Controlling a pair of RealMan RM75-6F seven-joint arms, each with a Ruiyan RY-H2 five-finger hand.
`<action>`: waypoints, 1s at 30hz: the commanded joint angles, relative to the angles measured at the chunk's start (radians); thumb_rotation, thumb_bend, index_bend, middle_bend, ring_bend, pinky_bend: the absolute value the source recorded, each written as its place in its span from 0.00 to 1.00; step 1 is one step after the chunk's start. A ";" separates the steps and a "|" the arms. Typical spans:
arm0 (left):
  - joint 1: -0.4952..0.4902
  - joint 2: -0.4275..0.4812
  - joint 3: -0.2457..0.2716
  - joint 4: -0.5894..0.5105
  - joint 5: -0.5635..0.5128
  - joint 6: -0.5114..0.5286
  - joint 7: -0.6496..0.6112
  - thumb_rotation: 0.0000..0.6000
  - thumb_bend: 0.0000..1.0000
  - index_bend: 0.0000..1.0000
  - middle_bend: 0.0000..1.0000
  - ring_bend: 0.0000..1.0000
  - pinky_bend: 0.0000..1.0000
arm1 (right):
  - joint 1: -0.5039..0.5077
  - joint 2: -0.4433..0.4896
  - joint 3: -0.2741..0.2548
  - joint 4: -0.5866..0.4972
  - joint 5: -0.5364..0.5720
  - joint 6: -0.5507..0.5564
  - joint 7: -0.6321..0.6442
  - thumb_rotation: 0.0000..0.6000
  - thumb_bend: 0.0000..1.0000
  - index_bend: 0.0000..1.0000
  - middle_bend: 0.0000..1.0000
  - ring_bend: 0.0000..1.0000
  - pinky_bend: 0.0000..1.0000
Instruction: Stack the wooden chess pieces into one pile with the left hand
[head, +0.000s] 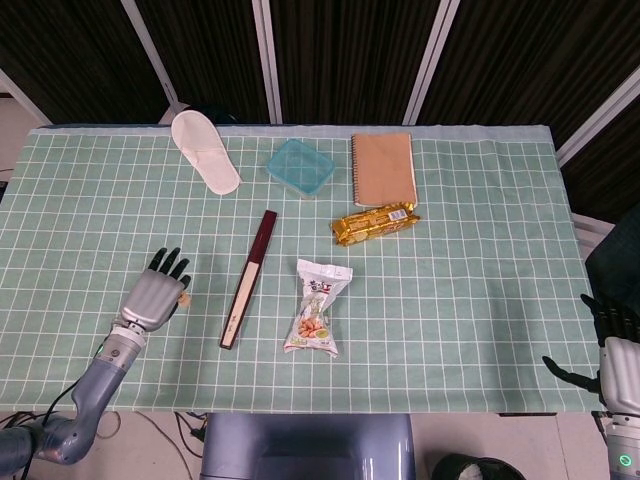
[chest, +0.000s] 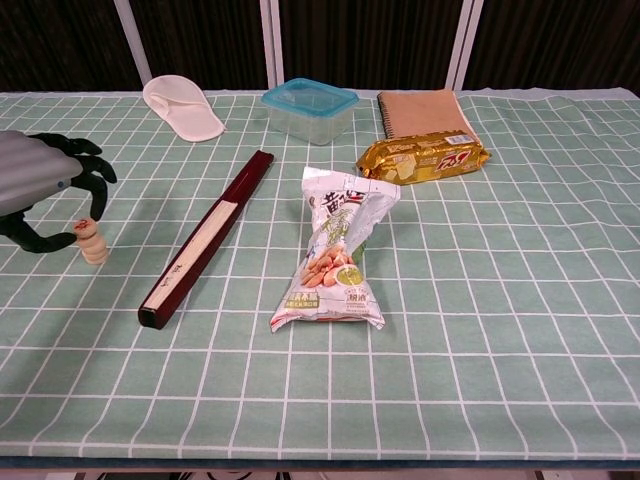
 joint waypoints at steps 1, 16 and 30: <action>0.000 0.000 0.000 -0.004 -0.001 -0.003 0.002 1.00 0.35 0.42 0.15 0.00 0.09 | 0.000 0.000 0.001 0.000 0.001 0.000 0.000 1.00 0.20 0.11 0.07 0.06 0.00; 0.047 0.067 -0.022 -0.077 0.048 0.110 -0.049 1.00 0.34 0.16 0.12 0.00 0.09 | 0.000 -0.003 0.002 0.002 0.001 0.002 -0.003 1.00 0.20 0.11 0.07 0.06 0.00; 0.249 0.222 0.021 -0.069 0.199 0.336 -0.481 1.00 0.31 0.00 0.02 0.00 0.08 | 0.005 0.000 -0.010 0.035 -0.079 0.031 0.023 1.00 0.20 0.11 0.07 0.06 0.00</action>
